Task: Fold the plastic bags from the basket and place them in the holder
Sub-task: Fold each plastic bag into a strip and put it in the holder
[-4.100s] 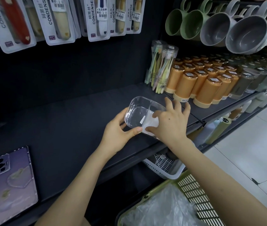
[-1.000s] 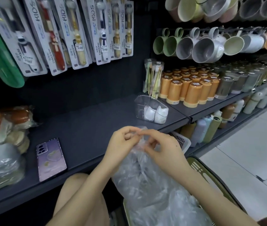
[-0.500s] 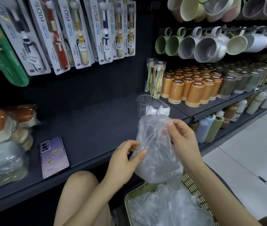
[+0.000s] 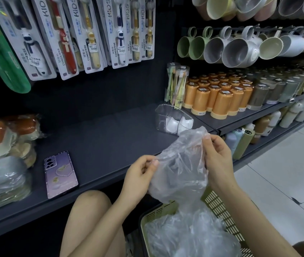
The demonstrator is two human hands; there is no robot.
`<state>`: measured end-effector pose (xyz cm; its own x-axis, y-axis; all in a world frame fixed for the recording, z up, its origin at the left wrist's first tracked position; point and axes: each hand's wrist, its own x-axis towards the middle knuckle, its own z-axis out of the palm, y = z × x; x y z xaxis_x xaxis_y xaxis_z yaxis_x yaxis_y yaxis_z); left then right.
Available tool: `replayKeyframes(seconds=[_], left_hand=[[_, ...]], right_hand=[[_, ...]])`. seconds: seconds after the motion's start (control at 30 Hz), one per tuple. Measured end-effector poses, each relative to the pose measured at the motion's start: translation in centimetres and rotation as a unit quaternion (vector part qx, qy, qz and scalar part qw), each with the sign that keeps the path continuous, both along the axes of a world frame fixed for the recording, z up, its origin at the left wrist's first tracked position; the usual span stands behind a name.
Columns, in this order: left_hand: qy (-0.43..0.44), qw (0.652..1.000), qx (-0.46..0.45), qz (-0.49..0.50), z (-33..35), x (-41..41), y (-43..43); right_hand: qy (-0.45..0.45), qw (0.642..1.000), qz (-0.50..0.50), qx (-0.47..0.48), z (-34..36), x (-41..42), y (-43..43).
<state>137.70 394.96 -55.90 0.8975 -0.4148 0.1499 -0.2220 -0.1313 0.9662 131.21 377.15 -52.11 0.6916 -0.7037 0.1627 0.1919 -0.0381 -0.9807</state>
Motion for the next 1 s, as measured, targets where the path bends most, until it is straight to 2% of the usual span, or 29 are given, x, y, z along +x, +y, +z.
replayKeyframes(seconds=[0.2,0.3,0.37,0.4,0.43,0.5,0.53,0.63,0.73,0.83,0.9,1.0], left_hand=[[-0.172,0.977,0.124,-0.01,0.8,3.1,2.7],[-0.314,0.92,0.233,-0.011,1.8,5.0,3.8],[-0.358,0.88,0.312,0.015,2.7,6.3,4.3],[-0.349,0.877,0.328,0.024,3.4,6.5,4.2],[-0.318,0.896,0.31,0.018,4.4,6.4,3.8],[-0.229,0.952,0.204,-0.025,6.4,5.4,2.1],[-0.195,0.967,0.16,-0.04,7.3,4.7,1.0],[-0.144,0.988,0.057,-0.028,8.2,3.5,-1.3],[-0.037,0.998,-0.045,-0.014,8.2,4.4,-1.1],[0.103,0.984,-0.123,-0.077,8.5,5.3,-0.3],[0.121,0.98,-0.119,-0.101,8.3,5.6,-0.1],[0.095,0.986,-0.097,-0.097,8.0,5.9,-0.2]], right_hand=[[0.006,1.0,0.022,0.011,0.7,-2.3,-2.9],[-0.004,0.999,0.032,-0.034,1.1,-2.8,-3.0],[-0.015,0.996,0.02,-0.086,1.5,-2.4,-2.4],[-0.019,0.994,0.015,-0.11,1.8,-1.8,-1.9],[-0.018,0.991,0.014,-0.129,2.0,-1.1,-1.4],[-0.009,0.989,0.022,-0.149,2.5,0.7,-0.1],[-0.007,0.987,0.03,-0.158,2.7,1.6,0.7],[-0.001,0.981,0.056,-0.187,3.3,3.6,2.6],[-0.005,0.977,0.1,-0.188,3.8,4.1,3.3],[-0.014,0.976,0.144,-0.162,3.7,4.0,3.1],[-0.014,0.975,0.153,-0.158,3.5,4.1,2.9],[-0.014,0.973,0.167,-0.159,3.4,4.5,3.0]])
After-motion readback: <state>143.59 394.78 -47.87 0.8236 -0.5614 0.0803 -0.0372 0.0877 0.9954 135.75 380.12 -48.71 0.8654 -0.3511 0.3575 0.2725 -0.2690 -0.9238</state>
